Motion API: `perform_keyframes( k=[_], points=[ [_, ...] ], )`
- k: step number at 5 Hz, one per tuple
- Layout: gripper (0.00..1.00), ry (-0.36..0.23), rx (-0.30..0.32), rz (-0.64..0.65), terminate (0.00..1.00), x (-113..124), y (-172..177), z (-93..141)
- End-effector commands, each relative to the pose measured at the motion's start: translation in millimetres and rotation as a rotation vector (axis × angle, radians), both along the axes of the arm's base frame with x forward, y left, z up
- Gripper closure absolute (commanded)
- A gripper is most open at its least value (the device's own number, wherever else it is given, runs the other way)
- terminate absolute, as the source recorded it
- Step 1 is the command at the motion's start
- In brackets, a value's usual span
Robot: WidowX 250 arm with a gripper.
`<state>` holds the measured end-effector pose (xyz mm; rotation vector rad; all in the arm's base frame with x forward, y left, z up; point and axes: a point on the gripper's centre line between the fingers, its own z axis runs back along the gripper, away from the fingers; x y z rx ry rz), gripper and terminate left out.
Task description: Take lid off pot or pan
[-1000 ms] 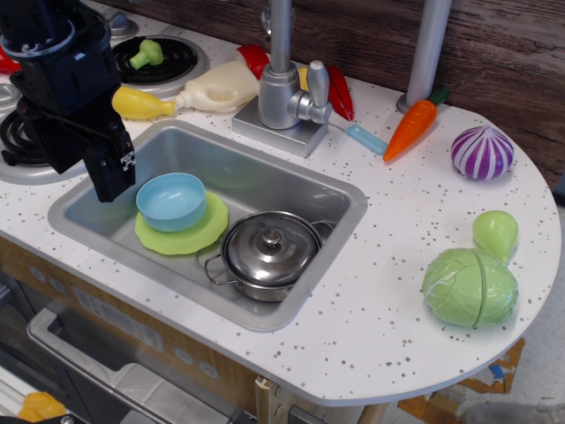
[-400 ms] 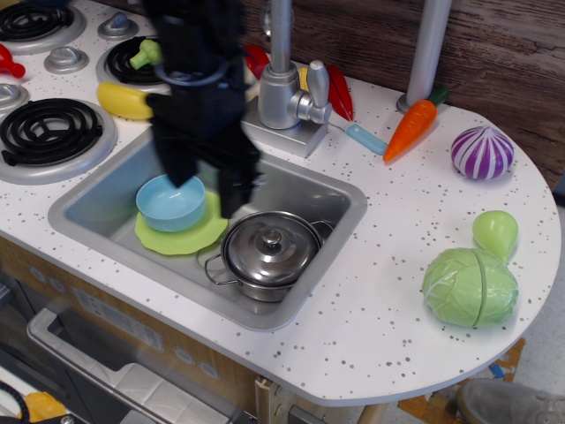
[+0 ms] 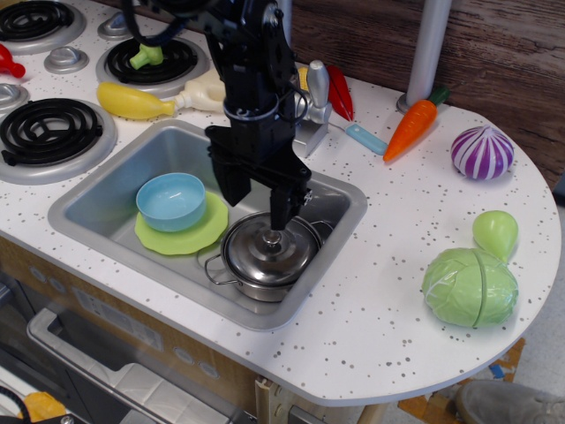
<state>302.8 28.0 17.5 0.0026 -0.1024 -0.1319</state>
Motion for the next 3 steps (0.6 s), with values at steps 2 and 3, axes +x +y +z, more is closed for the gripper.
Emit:
perform_keyframes(
  k=[2, 3],
  points=[
    [0.0, -0.096, -0.012, -0.044, 0.0, 17.3, 2.4, -20.8],
    [0.0, -0.109, -0.025, -0.044, 0.0, 17.9, -0.5, -30.6]
  ],
)
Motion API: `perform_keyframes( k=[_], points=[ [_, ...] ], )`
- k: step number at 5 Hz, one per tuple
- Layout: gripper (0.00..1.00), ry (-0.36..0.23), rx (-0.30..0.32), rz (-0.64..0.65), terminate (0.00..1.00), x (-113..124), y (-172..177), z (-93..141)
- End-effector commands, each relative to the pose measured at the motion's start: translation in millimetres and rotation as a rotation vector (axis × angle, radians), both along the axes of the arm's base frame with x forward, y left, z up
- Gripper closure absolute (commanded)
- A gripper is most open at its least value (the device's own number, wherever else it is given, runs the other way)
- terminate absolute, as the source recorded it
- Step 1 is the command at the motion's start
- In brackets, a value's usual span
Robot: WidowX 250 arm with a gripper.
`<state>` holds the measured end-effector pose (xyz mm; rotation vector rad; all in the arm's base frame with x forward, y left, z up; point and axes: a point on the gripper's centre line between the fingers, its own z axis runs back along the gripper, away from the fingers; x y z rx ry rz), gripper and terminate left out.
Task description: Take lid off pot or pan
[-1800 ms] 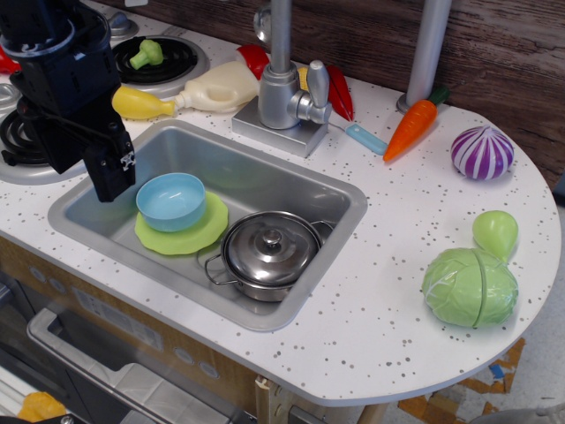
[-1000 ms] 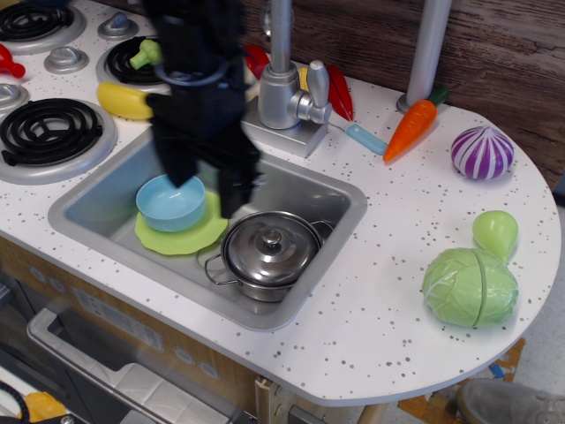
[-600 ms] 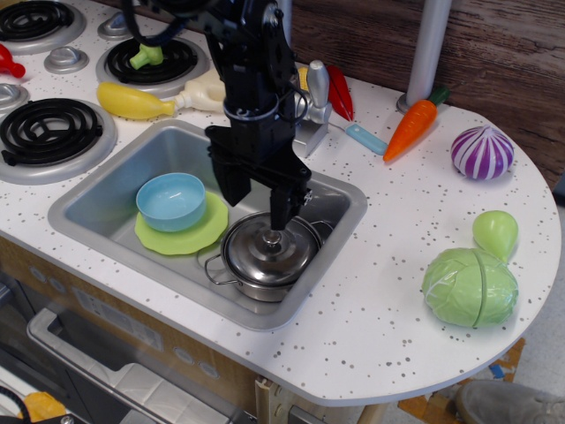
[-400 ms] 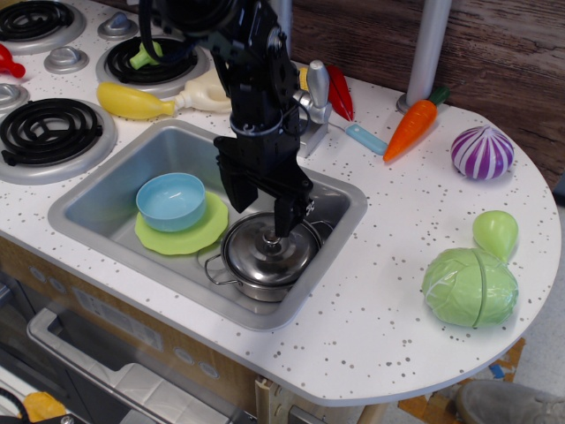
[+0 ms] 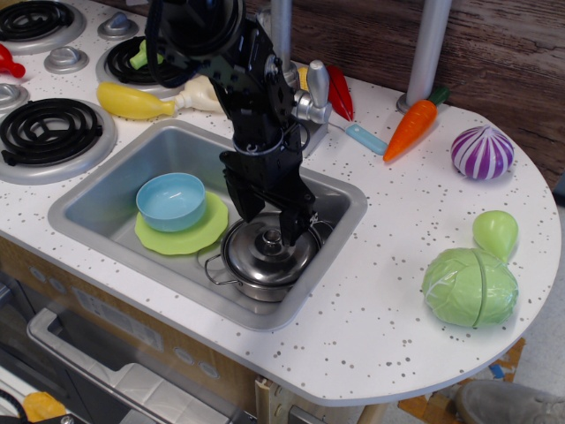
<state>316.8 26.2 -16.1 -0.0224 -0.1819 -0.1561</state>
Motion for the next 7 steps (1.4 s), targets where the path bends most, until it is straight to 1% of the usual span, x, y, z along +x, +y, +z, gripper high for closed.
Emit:
perform_keyframes(
  k=[1, 2, 3, 5, 6, 7],
  points=[
    [0.0, -0.036, -0.015, -0.022, 0.0, 3.3, 3.6, -4.4],
    [1.0, -0.065, -0.024, 0.0, 0.0, 1.4, 4.4, -16.6],
    [1.0, -0.06, -0.006, 0.017, 0.0, -0.2, 1.2, -14.4],
    [1.0, -0.014, -0.011, 0.019, 0.0, 2.1, -1.6, -0.5],
    [1.0, 0.016, 0.03, 0.014, 0.0, 8.0, 5.1, 27.9],
    [1.0, 0.022, 0.069, 0.05, 0.0, 11.8, 0.8, 55.7]
  ],
)
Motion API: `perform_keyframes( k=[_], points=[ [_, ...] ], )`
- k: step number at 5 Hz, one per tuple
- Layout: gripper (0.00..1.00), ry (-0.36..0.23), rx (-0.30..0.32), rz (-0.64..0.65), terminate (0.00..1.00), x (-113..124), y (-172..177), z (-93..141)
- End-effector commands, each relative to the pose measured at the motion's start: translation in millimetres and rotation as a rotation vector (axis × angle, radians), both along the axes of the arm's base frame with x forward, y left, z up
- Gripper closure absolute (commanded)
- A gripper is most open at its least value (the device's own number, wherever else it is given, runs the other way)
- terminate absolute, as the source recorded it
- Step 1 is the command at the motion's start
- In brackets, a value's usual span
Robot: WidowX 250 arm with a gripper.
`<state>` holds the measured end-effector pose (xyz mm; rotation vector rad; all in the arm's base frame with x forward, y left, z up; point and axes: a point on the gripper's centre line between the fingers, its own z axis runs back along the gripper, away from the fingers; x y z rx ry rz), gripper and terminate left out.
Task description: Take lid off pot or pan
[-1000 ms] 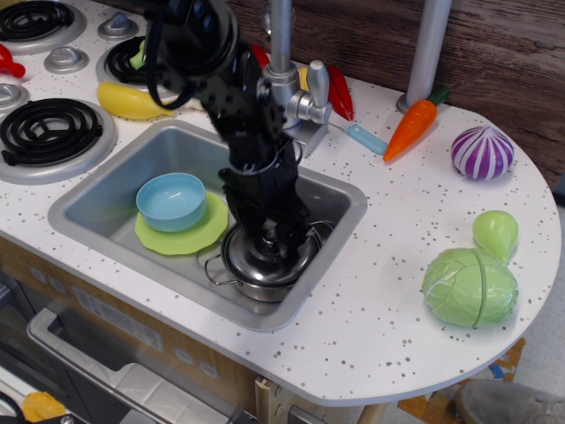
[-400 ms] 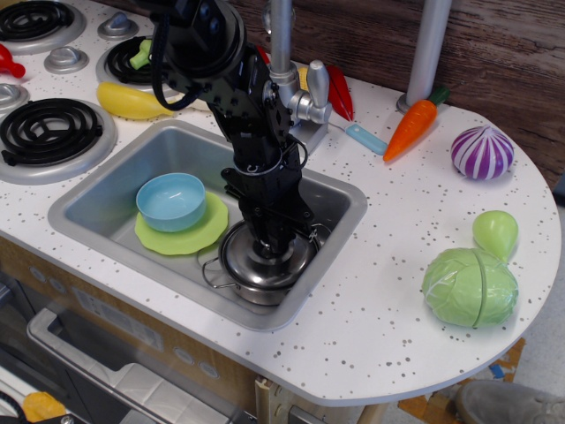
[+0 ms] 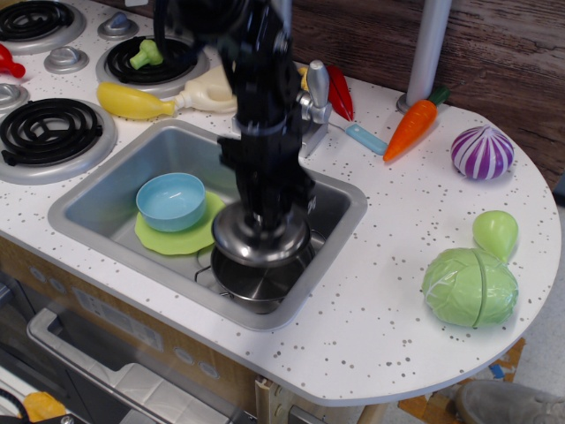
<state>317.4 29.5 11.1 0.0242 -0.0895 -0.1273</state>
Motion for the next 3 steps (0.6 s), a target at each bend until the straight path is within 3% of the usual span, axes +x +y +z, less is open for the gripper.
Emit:
perform_keyframes(
  k=[1, 2, 3],
  points=[
    [1.0, -0.079, 0.067, 0.078, 0.0, 11.2, -26.0, 52.5],
    [1.0, -0.138, 0.053, 0.12, 0.0, 26.3, -53.9, 54.0],
    [1.0, -0.151, -0.008, 0.159, 0.0, 46.9, -78.4, 48.5]
  ],
)
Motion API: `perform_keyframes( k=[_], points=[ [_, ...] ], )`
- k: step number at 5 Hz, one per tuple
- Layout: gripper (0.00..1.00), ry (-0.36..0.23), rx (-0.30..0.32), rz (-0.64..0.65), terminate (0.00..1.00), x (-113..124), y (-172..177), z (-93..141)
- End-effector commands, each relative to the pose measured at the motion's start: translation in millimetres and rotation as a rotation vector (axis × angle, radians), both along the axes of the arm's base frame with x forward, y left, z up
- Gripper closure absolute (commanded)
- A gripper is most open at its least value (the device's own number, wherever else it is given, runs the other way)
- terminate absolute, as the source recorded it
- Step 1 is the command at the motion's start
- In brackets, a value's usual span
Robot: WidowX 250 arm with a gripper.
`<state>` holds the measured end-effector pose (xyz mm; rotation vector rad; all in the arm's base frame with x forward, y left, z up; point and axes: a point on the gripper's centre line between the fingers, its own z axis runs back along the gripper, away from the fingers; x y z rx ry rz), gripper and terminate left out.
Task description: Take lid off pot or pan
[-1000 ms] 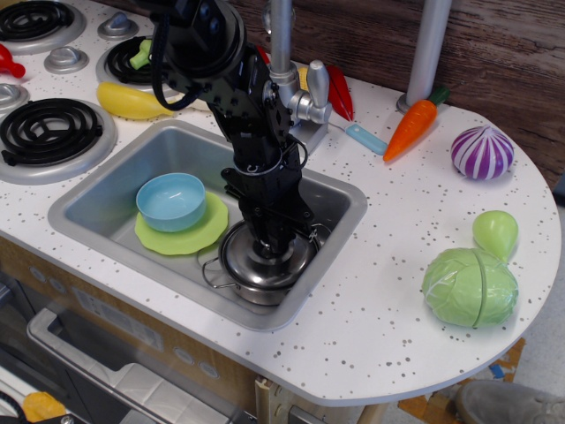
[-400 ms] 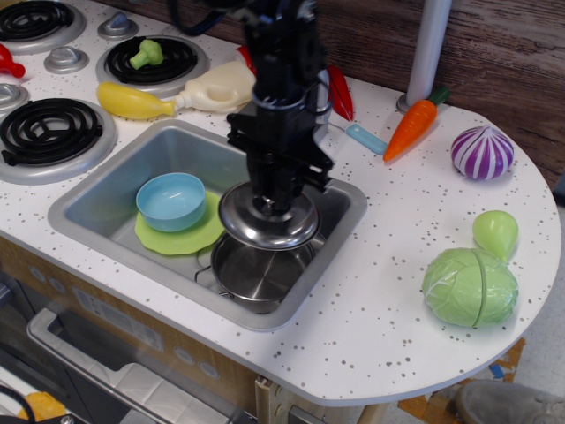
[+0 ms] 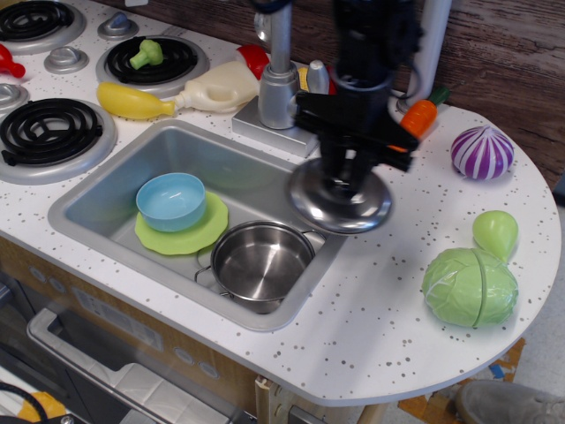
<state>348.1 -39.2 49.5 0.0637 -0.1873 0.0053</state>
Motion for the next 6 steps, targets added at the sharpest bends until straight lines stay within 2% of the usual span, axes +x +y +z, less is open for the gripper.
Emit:
perform_keyframes(
  k=[1, 2, 3, 5, 6],
  points=[
    [1.0, -0.06, -0.085, 0.024, 0.0, 27.8, -27.7, 4.3],
    [1.0, -0.072, -0.126, -0.005, 0.0, 36.9, -34.6, -7.5],
    [0.0, -0.075, -0.141, -0.023, 0.0, 37.9, -37.9, -7.4],
    [0.0, -0.075, -0.141, -0.023, 0.0, 37.9, -37.9, -7.4],
    [0.0, -0.075, -0.141, -0.023, 1.0, 37.9, -37.9, -7.4]
  ],
)
